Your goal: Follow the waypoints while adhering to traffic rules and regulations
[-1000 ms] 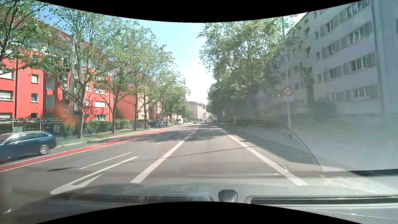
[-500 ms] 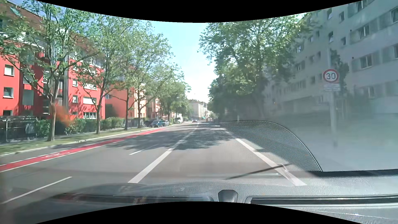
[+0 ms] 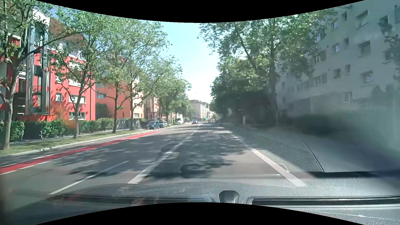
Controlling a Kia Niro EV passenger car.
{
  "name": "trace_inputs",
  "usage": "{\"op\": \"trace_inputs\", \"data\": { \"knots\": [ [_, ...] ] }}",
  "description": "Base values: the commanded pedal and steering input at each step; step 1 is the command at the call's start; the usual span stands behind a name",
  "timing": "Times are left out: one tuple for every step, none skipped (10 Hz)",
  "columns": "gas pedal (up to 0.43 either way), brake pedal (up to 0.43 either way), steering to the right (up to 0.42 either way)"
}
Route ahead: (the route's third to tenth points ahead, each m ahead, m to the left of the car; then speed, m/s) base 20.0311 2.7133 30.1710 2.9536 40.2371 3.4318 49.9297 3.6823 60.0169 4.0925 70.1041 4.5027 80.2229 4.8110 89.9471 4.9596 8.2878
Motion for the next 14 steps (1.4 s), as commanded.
{"op": "trace_inputs", "data": {
  "knots": [
    [0.098, 0.0, -0.01],
    [0.098, 0.0, -0.01],
    [0.098, 0.0, -0.01],
    [0.087, 0.0, -0.01],
    [0.087, 0.0, -0.01],
    [0.087, 0.0, -0.01],
    [0.079, 0.0, -0.01],
    [0.079, 0.0, -0.01],
    [0.079, 0.0, -0.01],
    [0.079, 0.0, -0.01],
    [0.079, 0.0, -0.01],
    [0.079, 0.0, -0.01],
    [0.079, 0.0, -0.01],
    [0.079, 0.0, -0.01]
  ]
}}
